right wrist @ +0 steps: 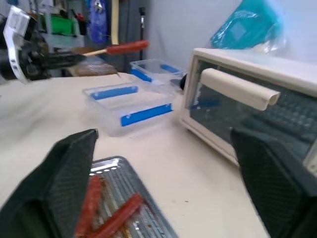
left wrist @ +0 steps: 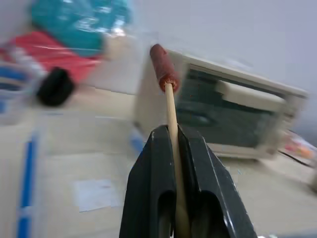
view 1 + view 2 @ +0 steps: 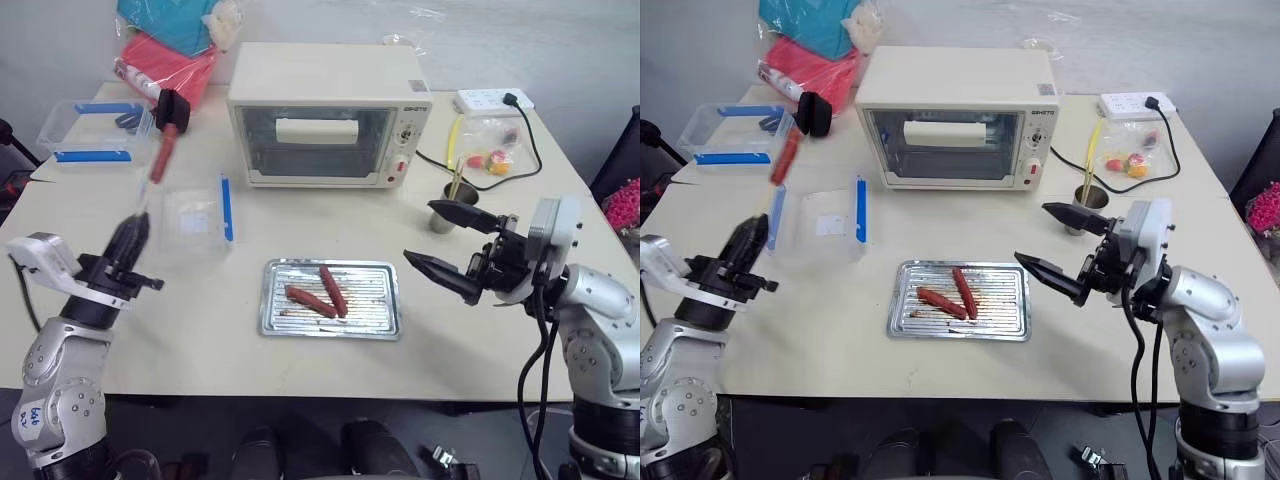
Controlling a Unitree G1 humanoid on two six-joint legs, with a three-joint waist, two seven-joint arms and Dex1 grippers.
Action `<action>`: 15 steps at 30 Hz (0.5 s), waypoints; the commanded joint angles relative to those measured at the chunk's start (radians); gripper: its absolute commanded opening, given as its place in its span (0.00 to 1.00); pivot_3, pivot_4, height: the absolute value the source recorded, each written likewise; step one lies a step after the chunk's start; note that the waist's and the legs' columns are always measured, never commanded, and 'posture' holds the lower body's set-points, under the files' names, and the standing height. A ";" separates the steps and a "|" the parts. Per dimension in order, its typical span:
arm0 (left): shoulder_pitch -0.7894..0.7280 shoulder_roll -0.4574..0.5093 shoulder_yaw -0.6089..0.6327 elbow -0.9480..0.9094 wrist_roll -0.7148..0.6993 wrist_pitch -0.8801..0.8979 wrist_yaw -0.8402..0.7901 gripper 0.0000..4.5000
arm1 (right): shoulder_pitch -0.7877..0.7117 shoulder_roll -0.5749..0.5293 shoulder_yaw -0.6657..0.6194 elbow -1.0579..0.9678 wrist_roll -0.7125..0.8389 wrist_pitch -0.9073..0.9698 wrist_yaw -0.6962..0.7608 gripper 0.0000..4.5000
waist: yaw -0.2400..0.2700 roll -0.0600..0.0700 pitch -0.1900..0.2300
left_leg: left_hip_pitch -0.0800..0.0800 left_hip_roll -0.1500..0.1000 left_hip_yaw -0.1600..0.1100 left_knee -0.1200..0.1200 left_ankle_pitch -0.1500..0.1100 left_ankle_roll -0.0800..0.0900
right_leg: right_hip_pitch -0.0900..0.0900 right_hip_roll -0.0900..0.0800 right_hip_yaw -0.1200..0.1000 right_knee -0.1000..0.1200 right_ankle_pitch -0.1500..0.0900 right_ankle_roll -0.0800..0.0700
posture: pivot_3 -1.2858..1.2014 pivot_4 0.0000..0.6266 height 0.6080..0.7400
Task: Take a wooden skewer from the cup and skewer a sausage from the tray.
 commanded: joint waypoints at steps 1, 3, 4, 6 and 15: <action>-0.056 -0.019 -0.027 -0.010 0.031 0.021 0.141 0.00 | 0.013 0.033 0.040 -0.046 -0.017 -0.116 -0.001 0.99 | 0.000 -0.001 0.000 | 0.000 0.000 0.000 0.000 0.000 0.000 | 0.000 0.000 0.000 0.000 0.000 0.000 | 0.52 0.24 1.00; -0.082 -0.024 -0.053 0.007 0.044 0.043 0.183 0.00 | 0.002 0.039 0.043 -0.037 0.002 -0.113 -0.021 0.99 | 0.000 -0.001 0.000 | 0.000 0.000 0.000 0.000 0.000 0.000 | 0.000 0.000 0.000 0.000 0.000 0.000 | 0.52 0.24 1.00; -0.092 -0.022 -0.068 0.015 0.045 0.067 0.198 0.00 | -0.006 0.035 0.042 -0.032 0.013 -0.106 -0.029 0.99 | -0.001 -0.001 0.000 | 0.000 0.000 0.000 0.000 0.000 0.000 | 0.000 0.000 0.000 0.000 0.000 0.000 | 0.52 0.24 1.00; -0.120 -0.019 -0.091 0.049 0.062 0.101 0.235 0.00 | -0.023 0.027 0.043 -0.020 0.018 -0.108 -0.037 0.99 | -0.001 -0.001 0.000 | 0.000 0.000 0.001 0.000 0.000 -0.001 | 0.000 0.001 0.000 0.001 0.000 0.000 | 0.52 0.24 1.00; -0.243 0.004 -0.149 0.211 0.095 0.113 0.219 0.00 | -0.036 0.017 0.062 -0.036 0.041 -0.093 -0.059 0.99 | -0.001 -0.001 0.000 | 0.001 0.001 0.002 0.000 0.001 -0.002 | -0.001 0.001 0.000 0.001 0.000 0.000 | 0.52 0.24 1.00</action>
